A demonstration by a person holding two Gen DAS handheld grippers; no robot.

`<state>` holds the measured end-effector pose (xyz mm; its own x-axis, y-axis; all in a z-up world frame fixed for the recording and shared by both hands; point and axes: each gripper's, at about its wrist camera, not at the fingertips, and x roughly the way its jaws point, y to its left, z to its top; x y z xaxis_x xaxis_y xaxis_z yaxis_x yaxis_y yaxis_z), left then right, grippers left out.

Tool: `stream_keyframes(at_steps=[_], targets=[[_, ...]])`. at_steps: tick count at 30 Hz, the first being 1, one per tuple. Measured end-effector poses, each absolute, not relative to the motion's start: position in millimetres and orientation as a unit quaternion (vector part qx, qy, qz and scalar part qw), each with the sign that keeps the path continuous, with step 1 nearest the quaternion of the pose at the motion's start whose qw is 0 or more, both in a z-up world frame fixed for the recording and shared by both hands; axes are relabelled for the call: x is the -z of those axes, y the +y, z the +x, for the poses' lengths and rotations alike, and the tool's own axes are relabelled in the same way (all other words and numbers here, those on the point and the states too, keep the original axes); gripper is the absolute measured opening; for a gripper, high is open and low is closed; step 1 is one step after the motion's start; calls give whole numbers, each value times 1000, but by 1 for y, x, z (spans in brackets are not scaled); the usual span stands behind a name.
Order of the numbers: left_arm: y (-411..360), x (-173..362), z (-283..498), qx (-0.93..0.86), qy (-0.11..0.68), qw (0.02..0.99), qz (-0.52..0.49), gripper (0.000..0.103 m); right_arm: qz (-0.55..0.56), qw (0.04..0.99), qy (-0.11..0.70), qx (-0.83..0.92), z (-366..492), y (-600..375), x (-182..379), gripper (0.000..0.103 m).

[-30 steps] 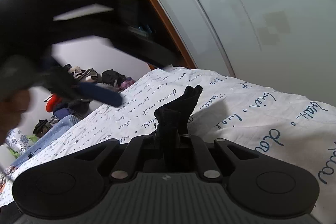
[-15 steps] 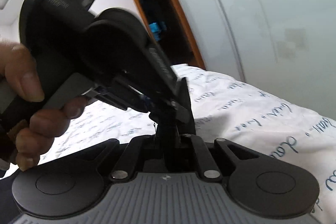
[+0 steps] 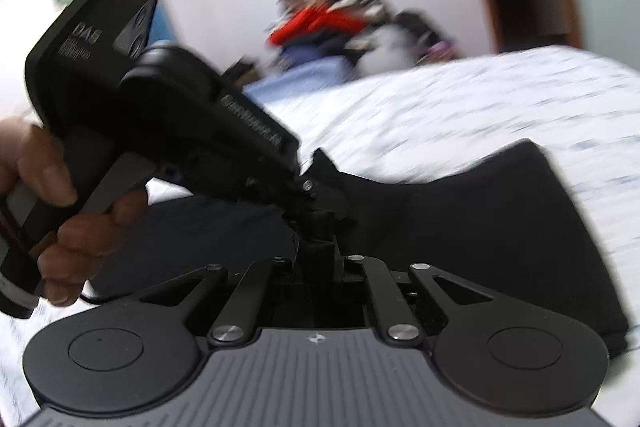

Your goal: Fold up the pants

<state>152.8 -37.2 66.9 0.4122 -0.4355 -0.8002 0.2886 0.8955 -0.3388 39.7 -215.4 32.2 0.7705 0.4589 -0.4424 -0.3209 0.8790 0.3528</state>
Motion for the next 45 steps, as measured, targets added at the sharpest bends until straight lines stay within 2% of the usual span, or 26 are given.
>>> stream_keyframes(at_steps=[6,14,31,45], targets=[[12,-46,153,210,495,833,-133,8,84,924,301,-221,46,-168,-29,6],[30,-32,158,218,493,825,-169,8,58,923,316,-210,56,-143,-28,7],[36,-23,155,224,482,829,-175,12,43,926,314,-204,64,-136,-17,7],[45,-38,144,216,462,847,-150,9,35,928,305,-209,59,-126,-21,8]])
